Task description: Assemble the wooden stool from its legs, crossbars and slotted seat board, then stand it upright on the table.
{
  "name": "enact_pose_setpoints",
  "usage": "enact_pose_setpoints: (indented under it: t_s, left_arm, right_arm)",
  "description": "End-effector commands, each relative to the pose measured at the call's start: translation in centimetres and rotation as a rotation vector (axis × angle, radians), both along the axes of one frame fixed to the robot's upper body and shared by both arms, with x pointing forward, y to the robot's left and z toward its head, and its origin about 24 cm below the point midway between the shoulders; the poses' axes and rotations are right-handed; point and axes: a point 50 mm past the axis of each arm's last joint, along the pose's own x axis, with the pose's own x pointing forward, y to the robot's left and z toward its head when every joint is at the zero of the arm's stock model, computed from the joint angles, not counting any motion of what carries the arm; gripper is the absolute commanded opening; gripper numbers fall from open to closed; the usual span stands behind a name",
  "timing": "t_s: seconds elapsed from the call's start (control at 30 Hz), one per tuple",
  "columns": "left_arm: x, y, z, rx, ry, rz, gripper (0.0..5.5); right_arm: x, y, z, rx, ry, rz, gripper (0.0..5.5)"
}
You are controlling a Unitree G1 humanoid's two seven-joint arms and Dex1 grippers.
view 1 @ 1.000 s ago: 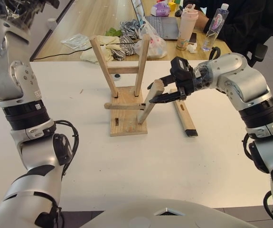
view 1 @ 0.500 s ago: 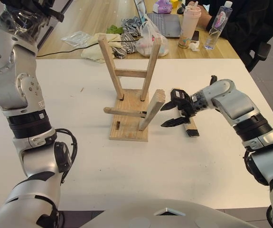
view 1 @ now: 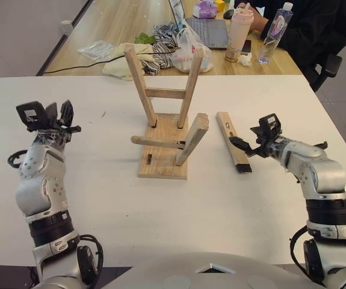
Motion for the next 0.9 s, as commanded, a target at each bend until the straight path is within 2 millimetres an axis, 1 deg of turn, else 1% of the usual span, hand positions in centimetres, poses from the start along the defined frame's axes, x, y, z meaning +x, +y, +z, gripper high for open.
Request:
enact_pose_setpoints:
  t_s: [0.03,0.1,0.17,0.27,0.37,0.43,0.5,0.53,0.6,0.63,0.7,0.73,0.77,0.8,0.87,0.9]
  left_arm:
    - [0.6,-0.2,0.8,-0.043,-0.043,-0.006,1.85]
    - [0.5,-0.8,0.6,-0.021,-0.047,-0.047,1.85]
    - [0.2,-1.3,-0.1,-0.010,-0.029,-0.065,1.85]
    - [-0.3,-1.5,-1.1,-0.019,-0.009,-0.063,1.85]
    - [-0.5,-1.8,-1.3,-0.015,-0.010,-0.062,1.85]
    - [-0.3,-2.6,-0.4,0.039,-0.064,-0.126,1.85]
    - [-0.1,-3.3,0.6,-0.019,-0.124,-0.198,1.85]
    - [0.0,-3.4,0.9,-0.060,-0.144,-0.231,1.85]
    - [-0.1,-3.3,2.3,-0.109,-0.205,-0.290,1.85]
    - [-0.1,-3.3,3.0,-0.096,-0.232,-0.341,1.85]
    - [0.0,-3.3,4.6,-0.090,-0.279,-0.451,2.14]
    - [0.0,-3.6,5.7,-0.115,-0.324,-0.532,2.26]
    - [0.0,-3.9,6.9,-0.157,-0.377,-0.614,2.37]
    - [-0.1,-4.3,8.6,-0.211,-0.436,-0.714,2.50]
    - [-0.1,-4.5,10.8,-0.281,-0.498,-0.863,2.82]
    - [0.3,-5.1,12.2,-0.328,-0.530,-0.965,2.96]
  right_arm:
    - [-1.4,-0.3,-1.9,0.027,0.093,-0.022,4.46]
    - [-2.2,-0.4,-2.6,0.032,0.135,-0.015,4.07]
    - [-2.7,-0.6,-3.0,-0.013,0.143,0.002,3.79]
    - [-2.9,-0.6,-3.3,-0.083,0.133,0.034,3.42]
    - [-3.0,-0.8,-3.8,-0.134,0.120,0.041,2.95]
    - [-3.2,-1.1,-4.3,-0.189,0.098,0.044,2.61]
    - [-3.7,-1.4,-5.1,-0.202,0.088,0.018,2.22]
    - [-4.0,-1.3,-5.4,-0.199,0.083,-0.001,2.12]
    - [-3.7,-1.5,-5.5,-0.174,0.031,-0.074,2.03]
    - [-3.1,-1.4,-5.0,-0.106,-0.022,-0.130,2.03]
    - [-2.1,-0.9,-3.4,0.003,-0.136,-0.198,2.03]
    - [-1.4,-0.7,-2.2,0.058,-0.207,-0.212,2.03]
    - [-0.7,-0.6,-0.7,0.120,-0.279,-0.213,2.03]
    - [0.2,-0.2,1.4,0.215,-0.364,-0.188,2.03]
    - [0.8,0.6,4.4,0.354,-0.475,-0.132,2.03]
    - [0.9,1.3,6.4,0.432,-0.534,-0.061,2.03]
